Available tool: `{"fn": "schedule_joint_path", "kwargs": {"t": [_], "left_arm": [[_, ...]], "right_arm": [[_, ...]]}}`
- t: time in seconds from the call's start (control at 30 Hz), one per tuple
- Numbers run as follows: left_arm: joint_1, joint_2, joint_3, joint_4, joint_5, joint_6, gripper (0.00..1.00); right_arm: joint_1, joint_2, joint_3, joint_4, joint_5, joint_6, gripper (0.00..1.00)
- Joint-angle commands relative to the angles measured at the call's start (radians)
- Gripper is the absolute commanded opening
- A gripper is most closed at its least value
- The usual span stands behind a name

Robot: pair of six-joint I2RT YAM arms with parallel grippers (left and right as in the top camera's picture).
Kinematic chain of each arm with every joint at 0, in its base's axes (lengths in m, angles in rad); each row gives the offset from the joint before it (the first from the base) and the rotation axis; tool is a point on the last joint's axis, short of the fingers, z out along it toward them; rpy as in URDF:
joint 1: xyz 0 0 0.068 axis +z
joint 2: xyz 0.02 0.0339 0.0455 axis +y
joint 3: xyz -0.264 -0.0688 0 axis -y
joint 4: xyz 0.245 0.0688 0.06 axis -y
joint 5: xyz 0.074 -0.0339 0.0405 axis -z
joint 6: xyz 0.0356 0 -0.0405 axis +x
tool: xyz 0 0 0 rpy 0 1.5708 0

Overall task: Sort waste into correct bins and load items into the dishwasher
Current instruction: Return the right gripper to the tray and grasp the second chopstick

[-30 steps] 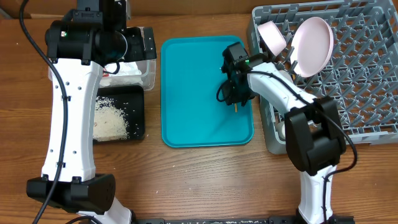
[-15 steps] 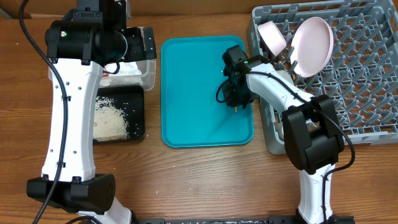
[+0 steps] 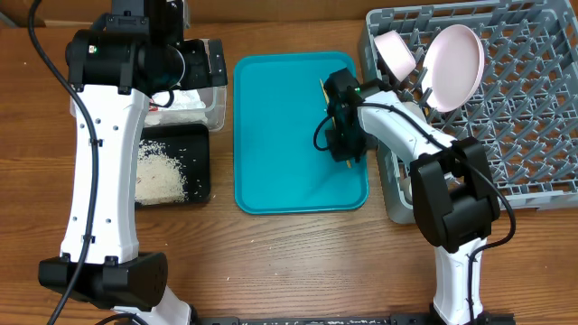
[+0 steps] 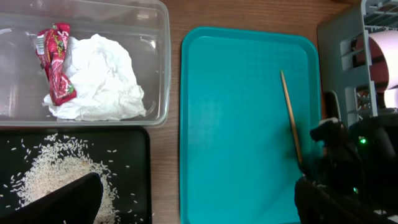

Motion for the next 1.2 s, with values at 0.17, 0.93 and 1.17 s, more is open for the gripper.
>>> {"fn": "schedule_joint_path", "kwargs": {"t": [0.17, 0.93, 1.17], "left_arm": [[-0.003, -0.007, 0.011, 0.0, -0.007, -0.006, 1.0], [-0.006, -0.007, 0.011, 0.0, -0.007, -0.006, 1.0], [-0.007, -0.007, 0.011, 0.0, -0.007, -0.006, 1.0]], "right_arm": [[-0.002, -0.117, 0.286, -0.246, -0.008, -0.007, 0.04], [0.003, -0.055, 0.076, 0.084, -0.008, -0.302, 0.41], [0.003, 0.03, 0.068, 0.097, -0.008, -0.346, 0.41]]}}
